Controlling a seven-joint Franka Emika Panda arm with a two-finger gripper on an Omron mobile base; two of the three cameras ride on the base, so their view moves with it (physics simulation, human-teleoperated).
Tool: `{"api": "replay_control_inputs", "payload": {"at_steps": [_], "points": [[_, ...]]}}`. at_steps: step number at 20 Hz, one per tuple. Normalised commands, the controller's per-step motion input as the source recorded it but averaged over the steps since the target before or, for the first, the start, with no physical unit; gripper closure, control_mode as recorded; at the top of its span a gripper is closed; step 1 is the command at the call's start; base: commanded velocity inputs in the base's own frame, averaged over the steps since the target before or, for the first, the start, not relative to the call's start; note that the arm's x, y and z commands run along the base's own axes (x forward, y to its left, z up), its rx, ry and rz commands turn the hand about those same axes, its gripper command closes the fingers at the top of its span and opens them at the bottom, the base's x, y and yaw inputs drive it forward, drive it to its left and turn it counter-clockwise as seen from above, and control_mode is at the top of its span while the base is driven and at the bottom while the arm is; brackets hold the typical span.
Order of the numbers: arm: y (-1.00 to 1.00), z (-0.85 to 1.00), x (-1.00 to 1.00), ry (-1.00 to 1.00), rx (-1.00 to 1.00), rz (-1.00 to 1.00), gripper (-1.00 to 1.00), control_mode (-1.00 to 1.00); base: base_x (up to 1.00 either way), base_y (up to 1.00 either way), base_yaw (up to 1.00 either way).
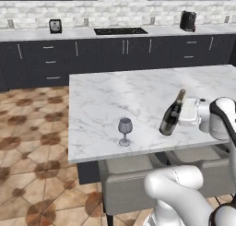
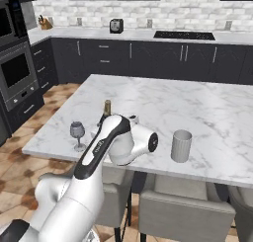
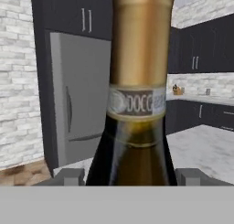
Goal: There is a wine glass and glass cup on the dining counter. Place the wine bottle next to the wine glass and the juice bottle next to the glass cup.
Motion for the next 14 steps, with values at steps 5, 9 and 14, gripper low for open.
{"api": "replay_control_inputs", "payload": {"at_steps": [5, 9, 14], "points": [[0.18, -0.3, 0.1, -0.04, -0.07, 0.0, 1.0, -1.0, 0.0, 0.0, 0.0], [0.09, -0.22, 0.18, -0.01, -0.02, 0.0, 1.0, -1.0, 0.0, 0.0, 0.0], [0.19, -0.26, 0.13, -0.13, -0.06, 0.0, 1.0, -1.0, 0.0, 0.0, 0.0]]}}
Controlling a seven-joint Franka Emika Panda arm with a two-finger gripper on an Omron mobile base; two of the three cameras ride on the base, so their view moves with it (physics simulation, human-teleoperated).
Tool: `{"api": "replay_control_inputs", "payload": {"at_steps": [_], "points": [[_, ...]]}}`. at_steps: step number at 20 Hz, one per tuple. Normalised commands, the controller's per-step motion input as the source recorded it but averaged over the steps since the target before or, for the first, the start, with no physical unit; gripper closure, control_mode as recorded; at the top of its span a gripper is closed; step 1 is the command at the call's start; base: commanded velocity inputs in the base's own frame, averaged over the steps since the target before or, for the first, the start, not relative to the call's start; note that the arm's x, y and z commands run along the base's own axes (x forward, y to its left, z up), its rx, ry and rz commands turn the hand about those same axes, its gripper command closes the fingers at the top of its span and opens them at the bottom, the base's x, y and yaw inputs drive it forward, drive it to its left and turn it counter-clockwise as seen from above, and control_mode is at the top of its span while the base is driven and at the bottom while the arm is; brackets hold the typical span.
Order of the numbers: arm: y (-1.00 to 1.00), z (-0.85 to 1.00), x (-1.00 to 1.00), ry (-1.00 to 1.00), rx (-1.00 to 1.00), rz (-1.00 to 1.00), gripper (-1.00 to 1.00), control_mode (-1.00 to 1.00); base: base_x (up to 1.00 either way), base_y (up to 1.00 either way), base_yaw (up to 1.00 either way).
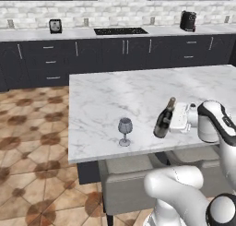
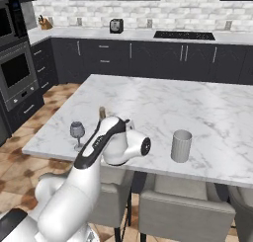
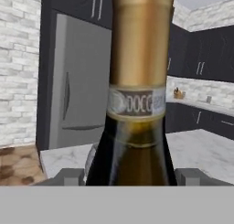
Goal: There is a wine glass and glass cup on the dining counter. Place the wine bottle next to the wine glass and the juice bottle next to the glass cup.
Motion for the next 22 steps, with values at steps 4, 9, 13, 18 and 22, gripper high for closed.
{"api": "replay_control_inputs", "payload": {"at_steps": [4, 9, 13, 18, 22], "points": [[0.18, -0.19, 0.11, -0.08, 0.0, 0.0, 1.0, -1.0, 0.0, 0.0, 0.0], [0.29, -0.17, 0.18, -0.02, 0.0, 0.0, 1.0, -1.0, 0.0, 0.0, 0.0], [0.18, -0.14, 0.16, 0.0, 0.0, 0.0, 1.0, -1.0, 0.0, 0.0, 0.0], [0.21, -0.18, 0.22, 0.0, 0.0, 0.0, 1.0, -1.0, 0.0, 0.0, 0.0], [0.19, -0.21, 0.29, 0.03, 0.0, 0.0, 1.0, -1.0, 0.0, 0.0, 0.0]]}}
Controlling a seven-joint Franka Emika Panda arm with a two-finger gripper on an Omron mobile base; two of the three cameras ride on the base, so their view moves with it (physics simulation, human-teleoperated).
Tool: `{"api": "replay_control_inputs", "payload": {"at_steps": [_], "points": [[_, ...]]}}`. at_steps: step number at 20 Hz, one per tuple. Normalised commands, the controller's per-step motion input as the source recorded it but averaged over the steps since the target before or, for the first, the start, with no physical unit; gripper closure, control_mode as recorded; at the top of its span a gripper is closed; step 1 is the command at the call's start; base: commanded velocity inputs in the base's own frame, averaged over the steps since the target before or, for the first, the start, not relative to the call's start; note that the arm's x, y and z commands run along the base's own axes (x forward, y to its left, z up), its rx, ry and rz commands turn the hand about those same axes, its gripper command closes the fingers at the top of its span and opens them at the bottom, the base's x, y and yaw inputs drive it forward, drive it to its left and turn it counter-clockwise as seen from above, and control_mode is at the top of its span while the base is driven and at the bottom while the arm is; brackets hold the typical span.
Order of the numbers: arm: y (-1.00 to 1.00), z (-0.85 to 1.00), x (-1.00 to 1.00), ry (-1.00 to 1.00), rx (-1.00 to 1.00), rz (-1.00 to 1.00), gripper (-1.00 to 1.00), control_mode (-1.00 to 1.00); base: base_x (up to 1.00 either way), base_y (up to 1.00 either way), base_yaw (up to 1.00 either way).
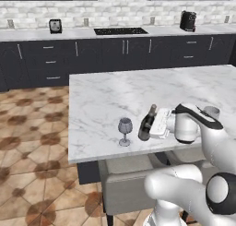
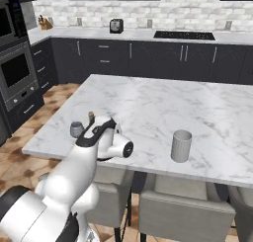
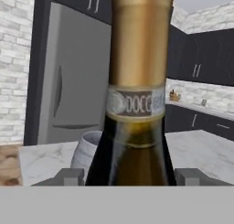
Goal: There is a wine glass and glass cup on the dining counter. Place the wine bottle next to the wine glass and the juice bottle next to the glass cup.
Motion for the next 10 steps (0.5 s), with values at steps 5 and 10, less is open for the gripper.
{"api": "replay_control_inputs", "payload": {"at_steps": [5, 10], "points": [[0.16, -0.19, 0.33, 0.03, 0.0, 0.0, 1.0, -1.0, 0.0, 0.0, 0.0], [0.04, -0.2, 0.27, 0.04, 0.0, 0.0, 1.0, -1.0, 0.0, 0.0, 0.0]]}}
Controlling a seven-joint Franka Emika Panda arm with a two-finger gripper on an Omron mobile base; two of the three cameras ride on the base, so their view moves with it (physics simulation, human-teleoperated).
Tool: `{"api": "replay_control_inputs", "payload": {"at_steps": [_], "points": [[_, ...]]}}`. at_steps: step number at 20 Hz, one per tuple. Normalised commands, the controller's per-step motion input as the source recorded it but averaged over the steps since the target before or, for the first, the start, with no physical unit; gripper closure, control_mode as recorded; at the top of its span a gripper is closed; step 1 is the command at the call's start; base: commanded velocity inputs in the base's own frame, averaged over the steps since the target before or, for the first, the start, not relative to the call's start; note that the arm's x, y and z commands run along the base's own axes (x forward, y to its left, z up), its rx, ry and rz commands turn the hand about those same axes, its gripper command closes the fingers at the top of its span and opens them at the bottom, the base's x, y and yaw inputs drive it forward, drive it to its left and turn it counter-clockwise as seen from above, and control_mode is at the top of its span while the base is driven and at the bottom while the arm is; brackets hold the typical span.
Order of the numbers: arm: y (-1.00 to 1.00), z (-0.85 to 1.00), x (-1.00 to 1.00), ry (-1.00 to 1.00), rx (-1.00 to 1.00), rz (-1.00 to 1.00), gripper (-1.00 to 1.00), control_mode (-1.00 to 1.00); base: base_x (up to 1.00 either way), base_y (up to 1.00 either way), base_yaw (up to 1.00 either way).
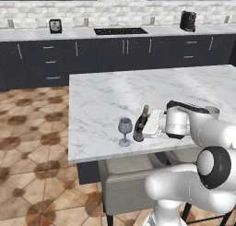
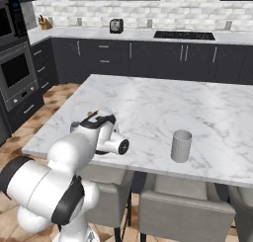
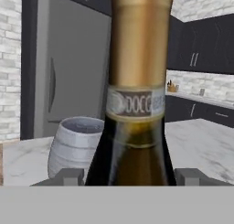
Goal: There is a wine glass and glass cup on the dining counter. Place the wine bottle next to the wine glass and the juice bottle next to the glass cup.
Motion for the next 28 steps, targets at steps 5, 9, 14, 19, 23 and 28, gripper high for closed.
{"api": "replay_control_inputs", "payload": {"at_steps": [5, 9, 14, 19, 23, 28], "points": [[0.0, -0.23, 0.15, 0.0, 0.0, 0.01, 1.0, -1.0, 0.0, 0.0, 0.0], [-0.01, -0.21, 0.17, 0.0, 0.0, 0.02, 1.0, -1.0, 0.0, 0.0, 0.0], [-0.05, -0.16, 0.2, 0.0, 0.0, 0.03, 1.0, -1.0, 0.0, 0.0, 0.0], [-0.01, -0.24, -0.01, 0.0, 0.0, 0.03, 1.0, -1.0, 0.0, 0.0, 0.0], [-0.04, -0.26, -0.13, -0.01, 0.0, 0.01, 1.0, -1.0, 0.0, 0.0, 0.0], [0.0, -0.24, -0.06, -0.03, 0.0, 0.0, -1.0, -1.0, 0.0, 0.0, 0.0]]}}
